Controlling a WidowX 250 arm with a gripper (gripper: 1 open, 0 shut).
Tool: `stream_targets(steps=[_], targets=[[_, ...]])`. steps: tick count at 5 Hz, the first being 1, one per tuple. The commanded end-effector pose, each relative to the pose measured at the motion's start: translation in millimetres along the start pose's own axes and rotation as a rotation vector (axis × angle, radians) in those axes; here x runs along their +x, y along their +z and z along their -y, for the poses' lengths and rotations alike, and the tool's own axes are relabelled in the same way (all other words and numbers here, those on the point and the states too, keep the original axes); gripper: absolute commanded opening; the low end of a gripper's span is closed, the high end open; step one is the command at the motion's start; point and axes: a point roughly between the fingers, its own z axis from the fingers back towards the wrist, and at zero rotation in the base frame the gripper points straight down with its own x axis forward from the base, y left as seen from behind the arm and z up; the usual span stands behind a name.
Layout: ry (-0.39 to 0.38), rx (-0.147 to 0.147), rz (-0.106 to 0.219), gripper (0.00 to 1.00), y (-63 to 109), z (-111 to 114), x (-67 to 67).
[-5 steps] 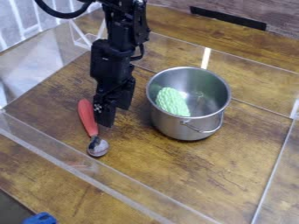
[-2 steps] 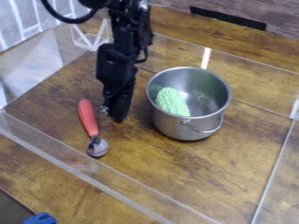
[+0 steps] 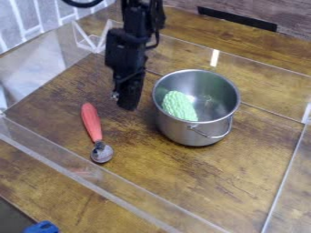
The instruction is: Move the pink spoon to the left
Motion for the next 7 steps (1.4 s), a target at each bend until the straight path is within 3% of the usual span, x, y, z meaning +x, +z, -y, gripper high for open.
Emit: stream_targets(steps=[1,2,3,4,6,7], targets=[[0.044,-0.061,-0.013,1.00,13.4,-0.1,8.3],[0.069,-0.061,-0.012,1.00,5.5,-3.5,13.7],[0.040,-0.065,-0.004,0.00,-0.6,-10.8,21.2],[0.008,-0.066,0.001,0.00,-1.6,-17.4,29.0],[0.017,-0.076,0.008,0.00,27.0,-26.6,28.5],[0.022,-0.076,0.002,0.00,27.8,-25.8,32.9]])
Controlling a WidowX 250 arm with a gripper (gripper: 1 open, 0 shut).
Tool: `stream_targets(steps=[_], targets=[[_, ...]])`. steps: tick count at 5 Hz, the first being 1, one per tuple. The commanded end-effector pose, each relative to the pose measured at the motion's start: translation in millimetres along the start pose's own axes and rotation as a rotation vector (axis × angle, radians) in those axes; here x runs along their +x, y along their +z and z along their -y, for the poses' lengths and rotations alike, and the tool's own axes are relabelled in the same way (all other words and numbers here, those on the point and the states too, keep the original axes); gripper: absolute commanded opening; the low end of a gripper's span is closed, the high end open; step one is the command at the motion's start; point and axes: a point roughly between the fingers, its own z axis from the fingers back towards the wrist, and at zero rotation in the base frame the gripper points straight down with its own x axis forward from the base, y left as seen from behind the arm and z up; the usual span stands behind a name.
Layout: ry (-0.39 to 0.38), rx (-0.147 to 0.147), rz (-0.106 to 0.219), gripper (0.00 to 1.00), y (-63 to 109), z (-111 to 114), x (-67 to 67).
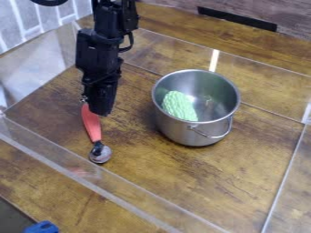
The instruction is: Move the pink spoon to the left
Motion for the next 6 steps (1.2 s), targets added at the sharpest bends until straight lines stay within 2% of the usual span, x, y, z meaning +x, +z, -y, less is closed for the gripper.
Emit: stream_targets(steps=[1,2,3,4,5,6], targets=[[0.028,-0.093,-0.017,1.00,12.6,3.5,7.6],[0.055,-0.085,-0.025,1.00,-1.2,0.0,7.0],[0.073,-0.082,-0.020,0.00,-12.5,-1.8,6.0],[0.012,-0.083,-0.019,0.00,-12.1,3.1,7.2],[-0.049,-0.086,-0.020,0.00,-1.1,10.4,11.5],[-0.034,-0.092,-0.021,0.00,16.4,10.5,14.6]])
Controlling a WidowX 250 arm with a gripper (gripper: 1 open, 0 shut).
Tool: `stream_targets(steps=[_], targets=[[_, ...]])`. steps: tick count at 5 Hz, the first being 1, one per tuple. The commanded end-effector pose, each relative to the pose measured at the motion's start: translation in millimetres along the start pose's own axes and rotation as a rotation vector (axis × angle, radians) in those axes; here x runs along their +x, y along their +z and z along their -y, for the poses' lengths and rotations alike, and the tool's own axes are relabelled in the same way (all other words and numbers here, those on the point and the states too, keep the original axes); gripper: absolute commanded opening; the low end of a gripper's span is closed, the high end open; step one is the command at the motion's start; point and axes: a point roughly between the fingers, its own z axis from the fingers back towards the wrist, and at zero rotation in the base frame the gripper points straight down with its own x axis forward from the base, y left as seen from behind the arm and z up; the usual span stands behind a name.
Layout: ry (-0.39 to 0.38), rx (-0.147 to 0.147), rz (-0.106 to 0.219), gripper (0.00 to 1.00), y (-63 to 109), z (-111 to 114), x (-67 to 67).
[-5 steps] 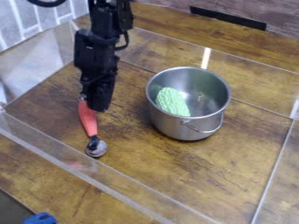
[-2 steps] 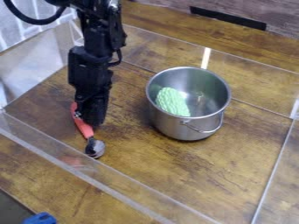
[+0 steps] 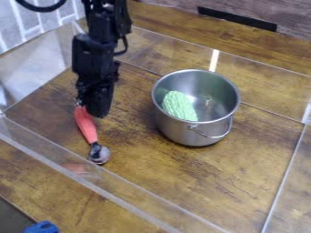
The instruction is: Move the pink spoon to the left
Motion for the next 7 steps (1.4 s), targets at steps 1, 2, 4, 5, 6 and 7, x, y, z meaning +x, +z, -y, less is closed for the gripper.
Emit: stream_targets(steps=[1,2,4,5,6,7], targets=[[0.038,-0.068,-0.008,0.00,18.3,2.0,5.5],[-0.006,-0.071,-0.002,0.00,19.4,3.6,6.0],[-0.026,-0.078,0.013,0.00,23.3,-8.7,24.7],[-0.036,-0.082,-0.011,0.00,31.5,-5.0,42.0],[-0.044,-0.081,-0.026,0.00,31.1,-9.0,53.9],[-0.027,-0.069,-0.036,0.00,34.6,-19.0,53.7]])
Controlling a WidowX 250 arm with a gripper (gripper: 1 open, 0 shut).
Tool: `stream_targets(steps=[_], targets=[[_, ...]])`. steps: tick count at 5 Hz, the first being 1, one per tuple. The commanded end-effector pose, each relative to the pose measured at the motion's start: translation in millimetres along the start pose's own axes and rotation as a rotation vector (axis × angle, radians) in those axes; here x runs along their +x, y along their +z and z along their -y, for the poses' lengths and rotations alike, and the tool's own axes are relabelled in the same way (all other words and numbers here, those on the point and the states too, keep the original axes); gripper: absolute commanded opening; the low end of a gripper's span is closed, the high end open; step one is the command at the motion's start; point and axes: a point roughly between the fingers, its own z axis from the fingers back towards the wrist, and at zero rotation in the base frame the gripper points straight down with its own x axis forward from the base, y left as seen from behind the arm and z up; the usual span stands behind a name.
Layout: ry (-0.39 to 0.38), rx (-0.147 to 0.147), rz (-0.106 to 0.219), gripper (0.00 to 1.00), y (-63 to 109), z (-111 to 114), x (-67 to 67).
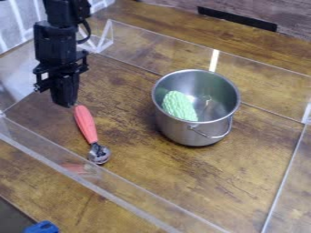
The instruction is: Move the pink spoon to the left
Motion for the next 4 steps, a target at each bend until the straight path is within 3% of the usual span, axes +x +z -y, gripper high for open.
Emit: stream_targets(steps=[1,3,4], targets=[[0.042,-0.062,-0.005,0.00,28.2,-10.1,4.3],[0.028,-0.040,-0.012,0.00,39.2,-21.2,-19.2],[0.092,-0.019,-0.022,1.00,33.8,-22.2,-23.2]])
